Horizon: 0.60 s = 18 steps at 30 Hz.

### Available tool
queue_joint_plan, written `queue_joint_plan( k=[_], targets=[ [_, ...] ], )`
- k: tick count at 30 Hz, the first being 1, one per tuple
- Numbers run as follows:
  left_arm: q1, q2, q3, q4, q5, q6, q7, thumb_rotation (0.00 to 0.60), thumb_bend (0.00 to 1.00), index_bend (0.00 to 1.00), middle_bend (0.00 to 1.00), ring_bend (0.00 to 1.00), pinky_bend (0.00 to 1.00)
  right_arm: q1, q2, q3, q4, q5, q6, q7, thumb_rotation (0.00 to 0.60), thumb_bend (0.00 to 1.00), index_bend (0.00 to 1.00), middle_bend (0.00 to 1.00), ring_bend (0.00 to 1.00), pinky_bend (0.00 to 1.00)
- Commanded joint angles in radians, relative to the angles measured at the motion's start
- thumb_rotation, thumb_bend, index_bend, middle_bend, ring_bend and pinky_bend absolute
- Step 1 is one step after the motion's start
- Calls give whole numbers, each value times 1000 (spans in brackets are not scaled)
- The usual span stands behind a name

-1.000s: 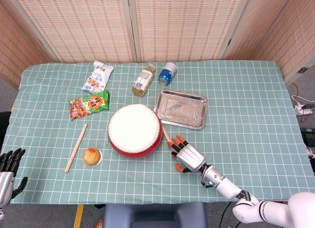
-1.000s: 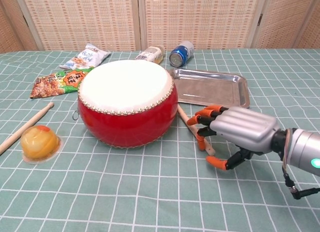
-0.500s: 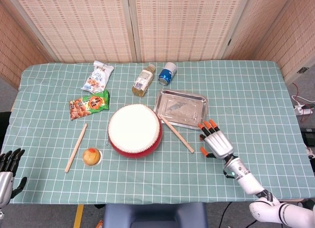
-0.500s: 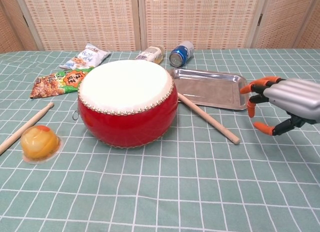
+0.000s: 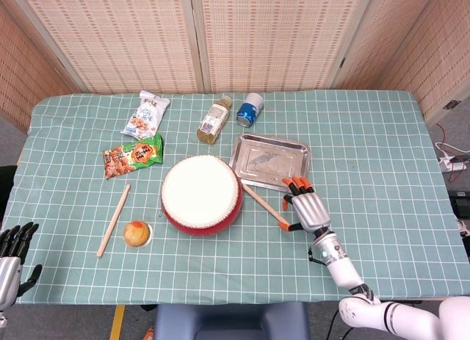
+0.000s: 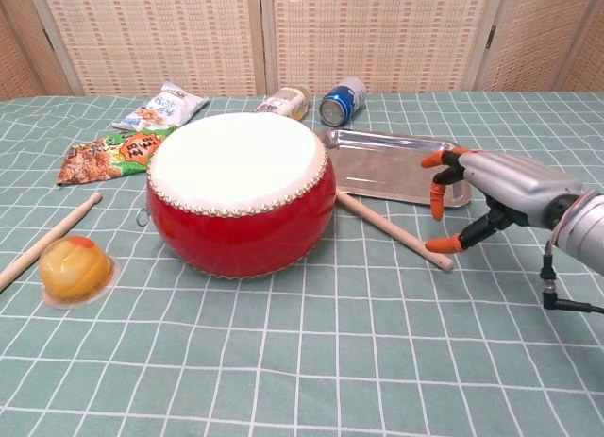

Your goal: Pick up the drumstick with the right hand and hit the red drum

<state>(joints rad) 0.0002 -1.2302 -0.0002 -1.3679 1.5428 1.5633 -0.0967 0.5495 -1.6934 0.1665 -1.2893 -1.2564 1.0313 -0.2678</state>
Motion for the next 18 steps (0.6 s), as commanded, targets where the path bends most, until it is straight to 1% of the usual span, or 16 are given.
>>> queue_joint_plan(
  k=[1,5,9,18],
  targets=[
    [1,-4,1,9,-3,-4,-8,600,327,35,48,0,4,14,-51,17,57,23,-2,-7,454,168,548,88,0,78],
    [2,-8,3,21,-8,-13,-17,600,327,35,48,0,4,19,-97,17,135,19,11,0,455,167,551,89,0,78],
    [1,-11,3,27,-8,-16,-23,600,326,35,48,0,4,26,-128,18,180,21,1,23,456,168,551,89,0,78],
    [1,-17,2,42,-17,-24,-32,600,326,36,48,0,4,32,-164,7,238,7,-19,79,458,168,557,89,0,78]
  ],
)
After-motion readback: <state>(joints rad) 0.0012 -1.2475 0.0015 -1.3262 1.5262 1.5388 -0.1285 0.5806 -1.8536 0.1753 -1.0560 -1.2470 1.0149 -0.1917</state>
